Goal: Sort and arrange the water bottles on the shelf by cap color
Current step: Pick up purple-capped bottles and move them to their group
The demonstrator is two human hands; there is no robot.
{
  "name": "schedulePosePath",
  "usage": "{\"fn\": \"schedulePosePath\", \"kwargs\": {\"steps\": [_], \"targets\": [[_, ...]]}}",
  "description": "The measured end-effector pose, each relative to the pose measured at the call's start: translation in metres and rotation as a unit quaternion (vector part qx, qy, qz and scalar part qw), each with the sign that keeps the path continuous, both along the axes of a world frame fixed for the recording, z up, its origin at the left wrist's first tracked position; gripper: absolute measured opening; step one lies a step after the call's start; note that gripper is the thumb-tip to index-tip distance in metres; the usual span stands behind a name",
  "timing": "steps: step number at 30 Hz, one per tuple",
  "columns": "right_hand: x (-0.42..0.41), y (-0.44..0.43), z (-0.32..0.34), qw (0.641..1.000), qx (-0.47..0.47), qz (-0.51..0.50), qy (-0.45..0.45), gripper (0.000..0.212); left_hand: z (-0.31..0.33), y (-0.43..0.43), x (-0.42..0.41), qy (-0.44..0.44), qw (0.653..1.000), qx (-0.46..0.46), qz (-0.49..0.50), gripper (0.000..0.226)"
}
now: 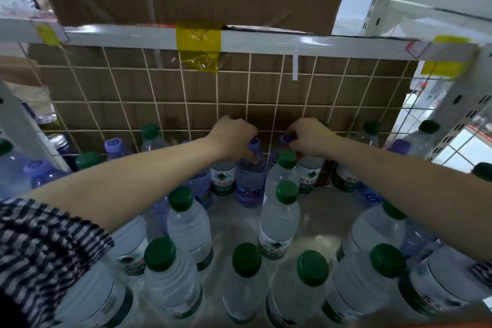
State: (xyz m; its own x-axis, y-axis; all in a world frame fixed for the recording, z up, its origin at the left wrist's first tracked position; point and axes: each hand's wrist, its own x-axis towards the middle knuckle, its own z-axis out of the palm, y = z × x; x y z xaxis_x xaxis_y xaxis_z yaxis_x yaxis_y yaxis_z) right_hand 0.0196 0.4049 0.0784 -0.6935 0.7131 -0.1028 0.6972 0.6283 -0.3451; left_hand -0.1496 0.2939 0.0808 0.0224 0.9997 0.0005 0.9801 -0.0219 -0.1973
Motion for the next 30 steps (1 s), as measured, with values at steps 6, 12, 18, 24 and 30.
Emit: {"fn": "schedulePosePath", "kwargs": {"steps": [6, 12, 18, 24, 30], "targets": [[0.013, -0.005, 0.025, 0.998, 0.011, 0.053, 0.026, 0.023, 0.010, -0.002, -0.003, -0.065, 0.998, 0.018, 0.008, 0.056], [0.032, -0.015, 0.080, 0.984, 0.114, 0.050, 0.129, 0.031, 0.046, -0.019, -0.007, -0.344, 0.919, 0.188, 0.039, 0.045], [0.041, -0.026, 0.119, 0.922, 0.044, -0.034, 0.382, 0.028, 0.095, -0.032, 0.015, -0.563, 0.764, 0.313, -0.024, 0.032], [0.056, -0.043, 0.153, 0.797, -0.051, -0.007, 0.602, 0.024, 0.141, -0.036, 0.057, -0.615, 0.702, 0.347, -0.094, 0.025], [0.096, -0.076, 0.182, 0.763, -0.014, 0.062, 0.643, 0.032, 0.164, -0.060, 0.094, -0.604, 0.695, 0.365, -0.137, 0.028]]}}
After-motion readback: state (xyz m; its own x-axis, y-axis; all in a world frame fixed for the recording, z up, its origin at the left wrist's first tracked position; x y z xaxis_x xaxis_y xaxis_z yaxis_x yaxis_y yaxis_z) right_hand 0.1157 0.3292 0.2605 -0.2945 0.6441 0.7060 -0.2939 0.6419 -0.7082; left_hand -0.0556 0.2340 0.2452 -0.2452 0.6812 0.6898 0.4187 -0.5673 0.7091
